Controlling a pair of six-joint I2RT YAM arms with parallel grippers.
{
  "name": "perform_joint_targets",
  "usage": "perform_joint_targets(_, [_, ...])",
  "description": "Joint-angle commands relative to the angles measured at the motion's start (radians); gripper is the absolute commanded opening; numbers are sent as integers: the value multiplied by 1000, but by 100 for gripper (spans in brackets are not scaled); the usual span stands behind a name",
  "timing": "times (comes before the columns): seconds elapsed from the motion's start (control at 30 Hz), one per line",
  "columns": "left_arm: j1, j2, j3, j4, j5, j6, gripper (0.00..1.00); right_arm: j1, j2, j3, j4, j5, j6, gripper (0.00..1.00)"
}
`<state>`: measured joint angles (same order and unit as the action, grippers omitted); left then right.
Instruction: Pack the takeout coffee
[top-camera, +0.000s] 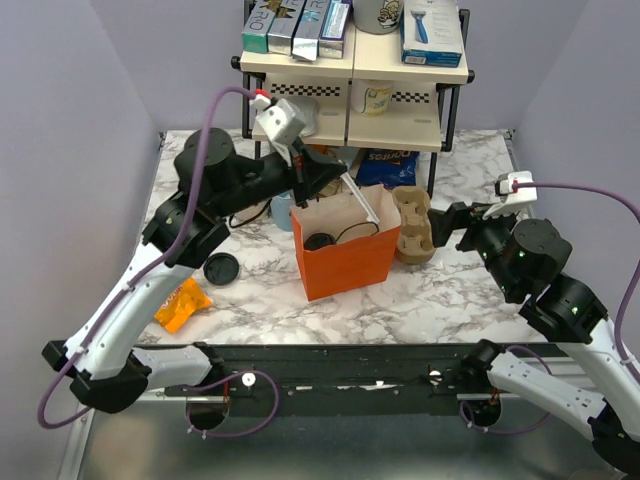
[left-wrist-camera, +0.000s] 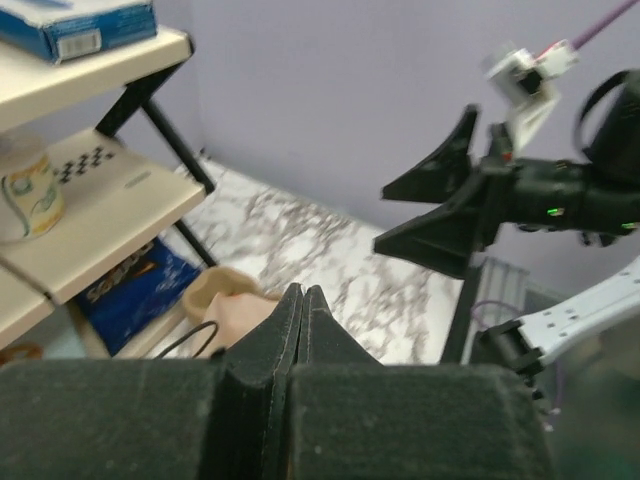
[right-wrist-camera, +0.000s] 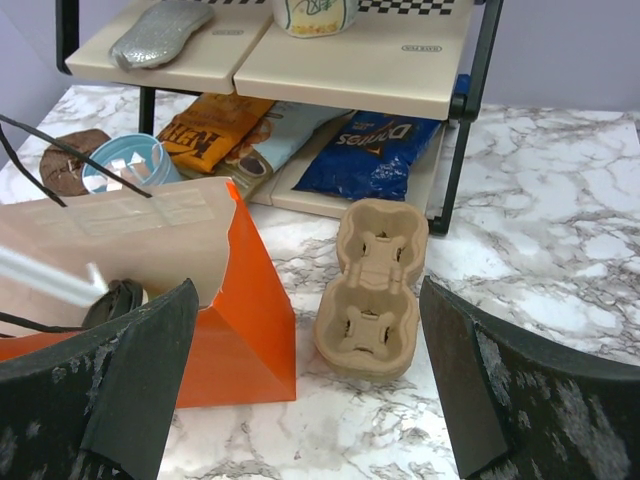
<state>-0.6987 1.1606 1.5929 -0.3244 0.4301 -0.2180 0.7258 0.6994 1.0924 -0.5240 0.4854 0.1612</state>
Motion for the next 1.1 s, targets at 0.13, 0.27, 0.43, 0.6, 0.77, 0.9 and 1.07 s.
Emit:
perform_joint_targets(0.13, [-90, 99, 88, -102, -211, 146, 0, 3, -18, -22, -13, 5, 24, 100])
perform_joint_targets(0.27, [-102, 117, 90, -93, -211, 143, 0, 4, -20, -23, -14, 12, 21, 100])
perform_joint_targets(0.43, [-134, 204, 62, -48, -244, 167, 0, 4, -24, -42, -14, 12, 24, 100])
perform_joint_targets(0.6, [-188, 315, 85, -84, -313, 204, 0, 4, -24, -52, -13, 10, 31, 100])
perform_joint_targets(0.77, [-199, 355, 84, -73, -332, 204, 37, 3, -31, -49, -14, 5, 32, 100])
perform_joint_targets(0.9, [-202, 386, 114, -105, -327, 194, 84, 4, -32, -46, -22, 5, 40, 100])
perform_joint_targets(1.07, [-202, 367, 154, -104, -278, 157, 99, 4, -31, -43, -27, 18, 67, 100])
